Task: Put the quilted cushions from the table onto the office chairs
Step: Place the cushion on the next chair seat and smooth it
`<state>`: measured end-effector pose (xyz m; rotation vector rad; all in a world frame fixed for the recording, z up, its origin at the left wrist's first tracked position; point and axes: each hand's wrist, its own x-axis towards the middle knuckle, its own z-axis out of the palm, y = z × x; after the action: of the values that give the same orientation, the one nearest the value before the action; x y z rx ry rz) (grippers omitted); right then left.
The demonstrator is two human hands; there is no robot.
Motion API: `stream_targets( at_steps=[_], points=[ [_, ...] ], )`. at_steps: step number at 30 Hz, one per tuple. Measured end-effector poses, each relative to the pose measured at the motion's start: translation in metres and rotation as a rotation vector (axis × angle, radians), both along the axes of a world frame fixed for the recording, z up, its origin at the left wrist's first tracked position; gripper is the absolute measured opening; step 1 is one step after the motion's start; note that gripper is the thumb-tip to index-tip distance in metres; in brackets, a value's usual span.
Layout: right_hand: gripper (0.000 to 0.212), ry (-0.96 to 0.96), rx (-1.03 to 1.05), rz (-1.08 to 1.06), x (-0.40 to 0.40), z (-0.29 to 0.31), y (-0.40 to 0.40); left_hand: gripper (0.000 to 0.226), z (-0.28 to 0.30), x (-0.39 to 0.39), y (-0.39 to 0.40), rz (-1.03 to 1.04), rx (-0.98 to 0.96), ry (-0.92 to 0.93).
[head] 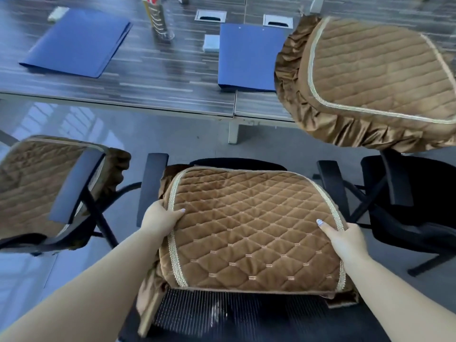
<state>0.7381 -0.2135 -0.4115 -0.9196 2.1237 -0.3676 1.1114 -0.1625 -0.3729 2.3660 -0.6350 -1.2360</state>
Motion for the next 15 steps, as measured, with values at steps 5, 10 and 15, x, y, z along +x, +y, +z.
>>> stream_targets(
  at_steps=[5, 10, 15],
  points=[
    [0.049, 0.023, -0.071, 0.013, 0.015, -0.025, -0.066, 0.072, -0.032, 0.009, -0.064, 0.043, -0.069, -0.021],
    [0.043, 0.025, -0.118, 0.039, 0.028, -0.062, -0.111, 0.061, -0.076, 0.024, -0.085, 0.034, -0.032, 0.000],
    [0.049, 0.059, -0.093, 0.055, 0.034, -0.113, -0.125, 0.054, -0.122, 0.021, -0.094, 0.066, 0.042, -0.003]
  ],
)
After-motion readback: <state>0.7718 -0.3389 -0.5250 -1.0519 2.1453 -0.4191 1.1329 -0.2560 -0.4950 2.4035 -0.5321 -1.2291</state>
